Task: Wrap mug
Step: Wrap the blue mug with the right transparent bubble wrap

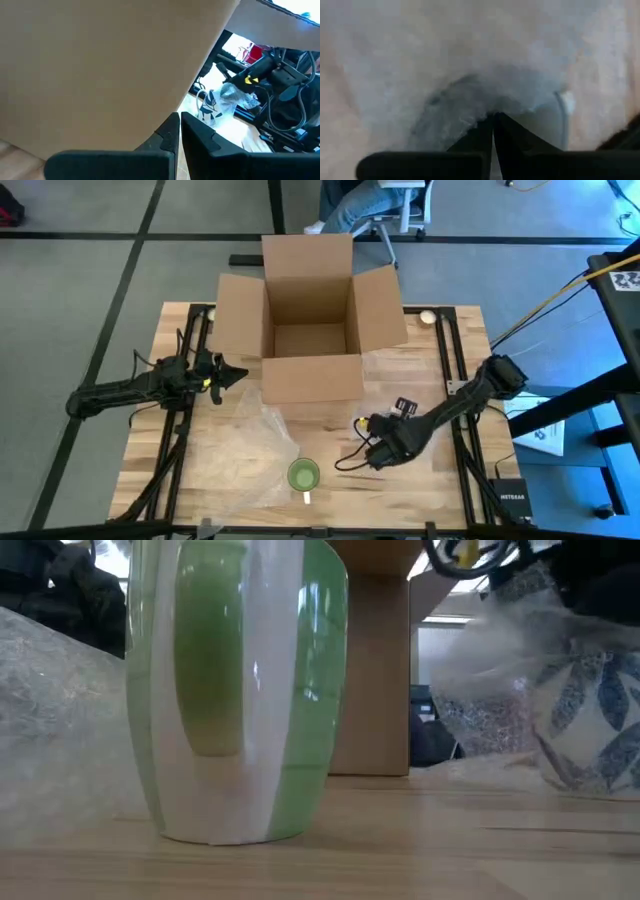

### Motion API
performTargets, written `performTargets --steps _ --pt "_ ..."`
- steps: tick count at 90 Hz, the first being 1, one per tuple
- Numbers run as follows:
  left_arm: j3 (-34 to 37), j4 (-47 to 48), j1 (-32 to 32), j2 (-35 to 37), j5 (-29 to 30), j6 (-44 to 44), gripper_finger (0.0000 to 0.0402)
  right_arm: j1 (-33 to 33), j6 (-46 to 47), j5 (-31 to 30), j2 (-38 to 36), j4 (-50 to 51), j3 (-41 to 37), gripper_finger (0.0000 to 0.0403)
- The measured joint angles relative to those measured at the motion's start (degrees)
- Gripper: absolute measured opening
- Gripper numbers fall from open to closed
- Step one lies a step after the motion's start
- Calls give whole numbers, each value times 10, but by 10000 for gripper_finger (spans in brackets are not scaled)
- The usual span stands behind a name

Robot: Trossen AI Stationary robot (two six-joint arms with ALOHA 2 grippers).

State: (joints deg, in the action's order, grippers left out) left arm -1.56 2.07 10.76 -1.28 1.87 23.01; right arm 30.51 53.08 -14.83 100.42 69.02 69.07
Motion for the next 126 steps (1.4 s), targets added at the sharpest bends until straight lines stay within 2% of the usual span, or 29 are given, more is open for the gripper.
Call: performTargets --steps 26,57,67,86,94,103,126 --pt "0 0 0 0 -4 -2 0 -29 -27 20 -2 -24 -19 1" --pt "0 -1 0 0 -4 6 0 -23 -69 40 -1 -96 -20 5" --pt "0 -1 0 0 -4 9 0 -22 -70 45 -1 -102 -21 31" --pt "0 -4 0 0 -4 11 0 -17 -73 49 0 -105 4 123" --pt "1 -7 0 0 -4 11 0 -17 -94 58 1 -102 17 150" --pt "1 -7 0 0 -4 11 0 -17 -113 73 2 -74 36 162" --pt "1 -7 0 0 -7 12 0 -16 -114 69 -7 -6 70 163"
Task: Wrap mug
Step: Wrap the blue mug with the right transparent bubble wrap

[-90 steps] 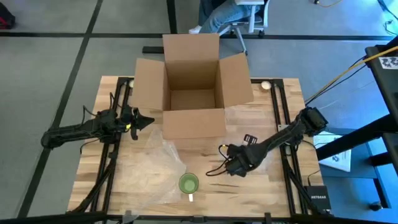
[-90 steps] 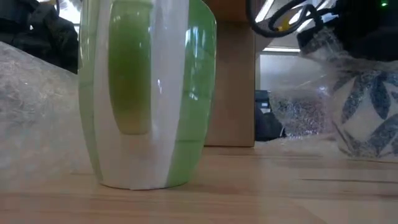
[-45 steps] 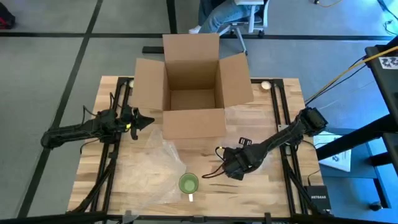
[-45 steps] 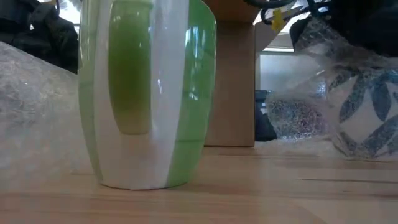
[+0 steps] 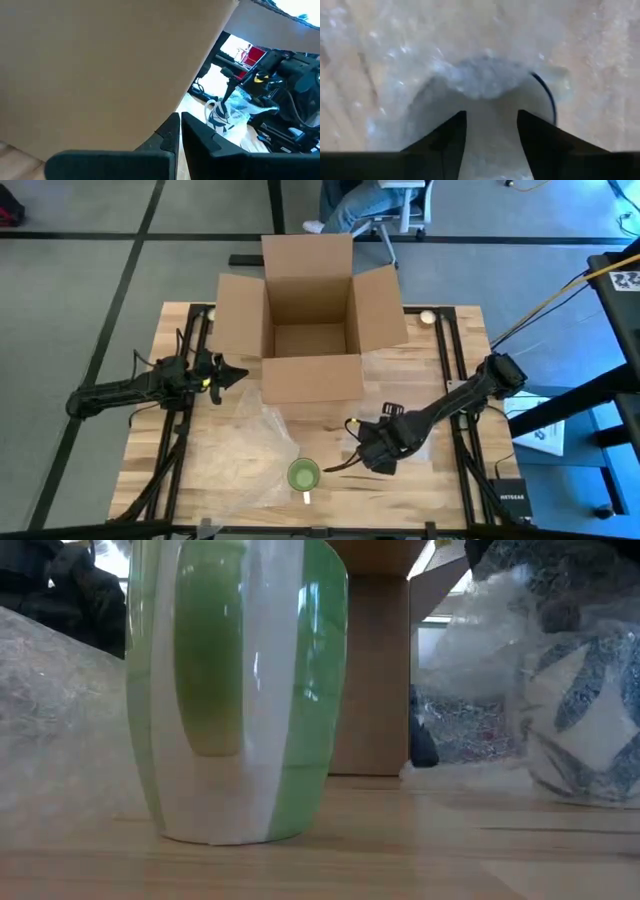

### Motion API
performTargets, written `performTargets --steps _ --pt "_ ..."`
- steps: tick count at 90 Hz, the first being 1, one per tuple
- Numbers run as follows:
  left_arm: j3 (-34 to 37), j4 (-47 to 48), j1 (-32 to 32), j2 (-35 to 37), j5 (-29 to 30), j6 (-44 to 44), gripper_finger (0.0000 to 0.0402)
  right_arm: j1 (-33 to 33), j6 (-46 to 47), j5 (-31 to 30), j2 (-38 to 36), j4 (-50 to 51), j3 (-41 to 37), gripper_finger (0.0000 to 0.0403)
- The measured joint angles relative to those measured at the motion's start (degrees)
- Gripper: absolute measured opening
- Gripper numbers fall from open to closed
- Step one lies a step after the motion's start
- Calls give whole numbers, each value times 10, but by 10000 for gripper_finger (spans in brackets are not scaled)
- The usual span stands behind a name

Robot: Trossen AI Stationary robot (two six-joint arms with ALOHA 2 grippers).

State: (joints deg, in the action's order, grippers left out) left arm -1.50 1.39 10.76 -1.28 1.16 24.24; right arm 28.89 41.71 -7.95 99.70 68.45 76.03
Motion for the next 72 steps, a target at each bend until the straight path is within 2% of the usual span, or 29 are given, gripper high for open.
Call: performTargets --steps 19,46,54,62,72 --pt "0 -6 0 0 -13 1 0 -1 3 0 -23 7 0 163" --pt "0 -5 0 0 -7 -2 0 0 58 6 -129 5 1 163" --pt "0 -5 0 0 -6 -2 0 0 58 -3 -151 -44 1 163" --pt "0 -5 0 0 -6 -2 0 0 19 -28 -153 -118 -2 163" --pt "0 -4 0 0 -5 -2 0 -4 -20 -20 -139 -201 -32 156"
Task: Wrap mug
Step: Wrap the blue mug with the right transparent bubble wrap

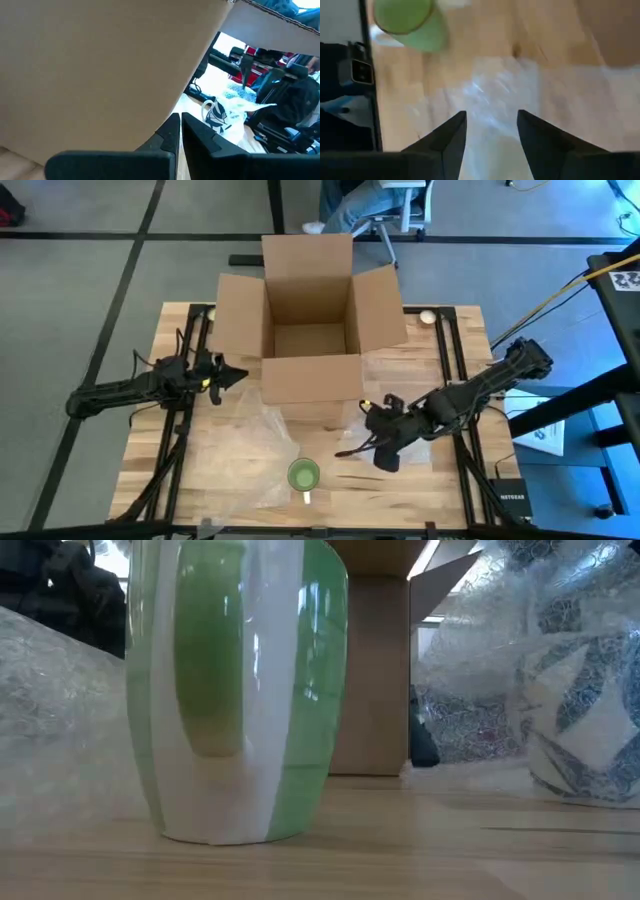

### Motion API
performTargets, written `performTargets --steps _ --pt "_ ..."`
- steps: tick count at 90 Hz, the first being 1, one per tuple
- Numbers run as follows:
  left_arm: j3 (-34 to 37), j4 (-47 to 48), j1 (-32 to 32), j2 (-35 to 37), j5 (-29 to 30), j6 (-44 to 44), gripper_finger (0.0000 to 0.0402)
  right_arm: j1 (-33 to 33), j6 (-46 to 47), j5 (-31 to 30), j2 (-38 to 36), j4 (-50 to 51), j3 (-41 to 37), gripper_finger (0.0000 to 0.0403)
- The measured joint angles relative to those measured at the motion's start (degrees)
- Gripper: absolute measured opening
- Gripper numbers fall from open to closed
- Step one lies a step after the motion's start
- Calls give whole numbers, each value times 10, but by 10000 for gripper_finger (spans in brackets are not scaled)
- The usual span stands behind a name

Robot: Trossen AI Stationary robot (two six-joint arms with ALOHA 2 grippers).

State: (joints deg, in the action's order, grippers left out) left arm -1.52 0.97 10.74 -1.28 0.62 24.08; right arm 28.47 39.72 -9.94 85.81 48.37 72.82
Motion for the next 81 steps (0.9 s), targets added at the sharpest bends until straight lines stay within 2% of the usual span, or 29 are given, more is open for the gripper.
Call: performTargets --steps 8,24,38,48,62,81 --pt "0 2 0 0 0 0 0 0 -4 21 18 7 -18 140" --pt "0 2 0 0 0 0 0 0 20 25 27 51 -52 88" --pt "0 1 0 0 -1 0 0 0 44 26 27 44 -96 38" --pt "0 1 0 0 -1 2 0 0 55 30 27 -4 -133 9" --pt "0 1 0 0 -1 2 0 -6 47 46 26 11 -123 7" --pt "0 0 0 0 0 0 0 -7 45 66 5 107 -32 14"
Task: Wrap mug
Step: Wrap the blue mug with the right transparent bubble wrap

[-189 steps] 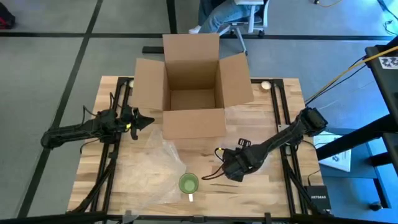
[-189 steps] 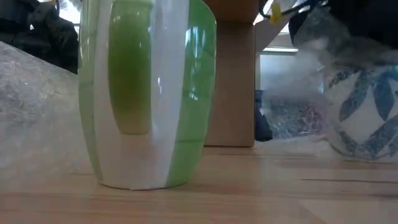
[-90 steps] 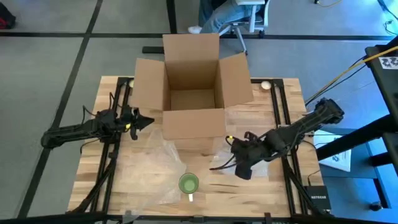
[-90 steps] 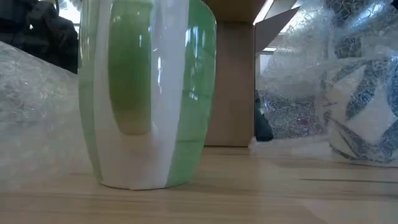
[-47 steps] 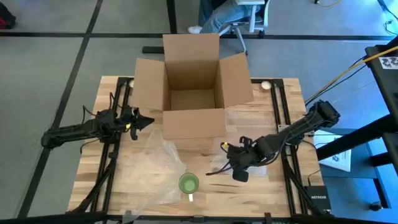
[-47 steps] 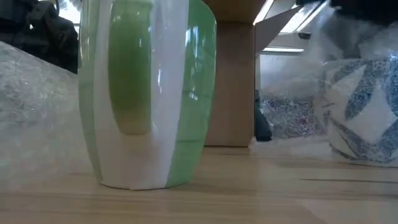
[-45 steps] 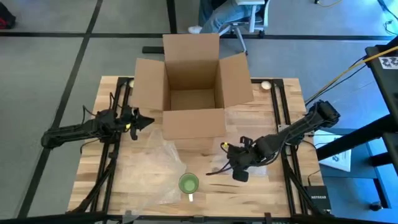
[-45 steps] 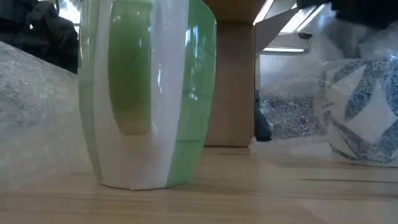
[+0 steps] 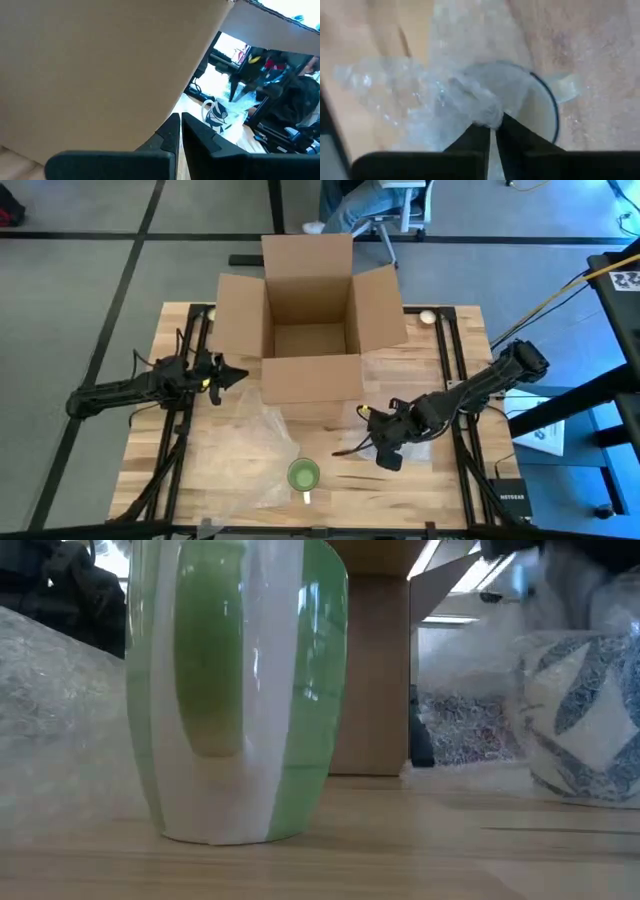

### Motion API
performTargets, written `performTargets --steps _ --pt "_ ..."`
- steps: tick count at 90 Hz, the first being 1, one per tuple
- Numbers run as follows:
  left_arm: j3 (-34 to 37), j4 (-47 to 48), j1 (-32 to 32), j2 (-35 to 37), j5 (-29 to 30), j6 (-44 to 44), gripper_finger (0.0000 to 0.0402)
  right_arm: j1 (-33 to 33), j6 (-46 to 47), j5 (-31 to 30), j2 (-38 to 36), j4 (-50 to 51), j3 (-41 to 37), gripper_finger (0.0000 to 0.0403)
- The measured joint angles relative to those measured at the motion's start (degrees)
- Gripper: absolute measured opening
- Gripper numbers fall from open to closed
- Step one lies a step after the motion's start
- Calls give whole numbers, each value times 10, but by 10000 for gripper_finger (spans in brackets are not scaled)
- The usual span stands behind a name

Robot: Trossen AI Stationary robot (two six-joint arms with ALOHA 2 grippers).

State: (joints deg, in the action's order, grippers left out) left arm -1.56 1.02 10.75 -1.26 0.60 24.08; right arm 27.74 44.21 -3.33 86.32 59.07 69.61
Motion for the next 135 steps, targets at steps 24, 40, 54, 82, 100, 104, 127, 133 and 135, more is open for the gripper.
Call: performTargets --steps 24,40,54,82,100,104,127,133,135 --pt "0 0 0 0 0 0 0 11 13 10 -19 51 86 14" --pt "0 2 0 0 0 -2 0 15 11 -13 -7 29 37 14" --pt "0 8 0 0 0 -4 0 -1 7 -42 10 -36 -51 14" --pt "0 10 0 0 1 0 0 -35 33 24 17 -137 -123 18" --pt "0 10 0 0 1 -7 0 -39 24 34 15 -57 -60 78" --pt "0 10 0 0 1 -7 0 -39 17 29 15 -44 -46 97" --pt "0 11 0 0 1 -5 0 -43 -42 9 15 67 29 160" --pt "0 11 0 0 1 -5 0 -42 -44 9 15 103 55 162" --pt "0 11 0 0 1 -5 0 -42 -44 9 15 113 63 162"
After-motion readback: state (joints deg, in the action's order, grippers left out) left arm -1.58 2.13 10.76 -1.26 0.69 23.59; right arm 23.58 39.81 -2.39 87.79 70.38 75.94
